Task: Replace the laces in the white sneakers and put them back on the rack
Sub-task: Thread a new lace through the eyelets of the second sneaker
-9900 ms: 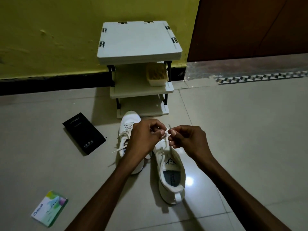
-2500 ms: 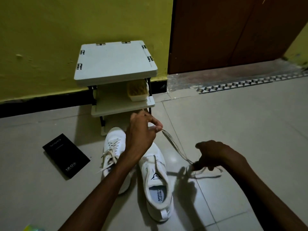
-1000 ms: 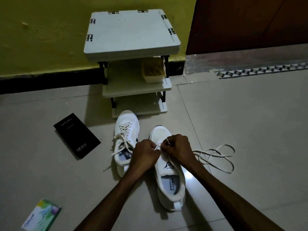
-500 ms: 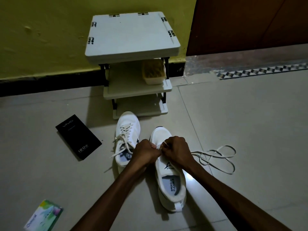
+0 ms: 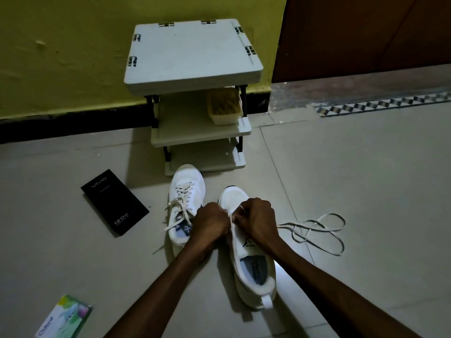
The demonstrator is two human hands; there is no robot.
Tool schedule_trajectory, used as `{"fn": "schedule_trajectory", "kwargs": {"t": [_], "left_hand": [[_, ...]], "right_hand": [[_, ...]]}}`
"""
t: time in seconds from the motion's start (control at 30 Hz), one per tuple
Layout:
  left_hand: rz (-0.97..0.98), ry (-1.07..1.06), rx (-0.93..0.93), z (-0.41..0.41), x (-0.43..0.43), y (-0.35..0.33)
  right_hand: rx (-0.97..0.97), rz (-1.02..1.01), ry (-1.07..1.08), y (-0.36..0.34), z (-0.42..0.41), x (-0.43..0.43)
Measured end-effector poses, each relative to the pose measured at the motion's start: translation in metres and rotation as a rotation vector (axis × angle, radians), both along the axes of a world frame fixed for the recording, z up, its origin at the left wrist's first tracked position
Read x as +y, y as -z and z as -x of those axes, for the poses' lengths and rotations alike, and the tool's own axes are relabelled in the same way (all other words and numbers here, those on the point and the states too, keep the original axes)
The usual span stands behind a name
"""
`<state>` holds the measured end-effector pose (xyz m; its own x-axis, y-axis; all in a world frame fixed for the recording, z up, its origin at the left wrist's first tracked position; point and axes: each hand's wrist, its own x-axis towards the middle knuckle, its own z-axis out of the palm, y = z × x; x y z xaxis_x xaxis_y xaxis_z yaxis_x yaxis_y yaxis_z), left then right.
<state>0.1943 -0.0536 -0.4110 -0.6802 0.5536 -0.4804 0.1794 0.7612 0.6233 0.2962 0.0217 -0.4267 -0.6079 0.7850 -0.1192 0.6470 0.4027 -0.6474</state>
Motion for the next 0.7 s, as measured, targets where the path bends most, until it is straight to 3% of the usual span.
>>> {"fn": "schedule_trajectory", "kwargs": {"t": [0.17,0.23,0.43,0.7], "left_hand": [[0.02,0.098,0.2,0.001,0.002,-0.003],[0.038,0.113,0.184,0.004,0.004,-0.003],[0.065,0.142,0.087,0.011,0.005,-0.002],[0.053,0.144,0.131,0.009,0.004,0.001]], "right_hand": [[0.017,-0.012,0.062,-0.012,-0.002,0.002],[-0.028,-0.047,0.062,-0.021,-0.006,0.004],[-0.246,0.224,-0.07,-0.024,-0.005,-0.003],[-0.116,0.257,0.125,-0.014,-0.006,-0.012]]}}
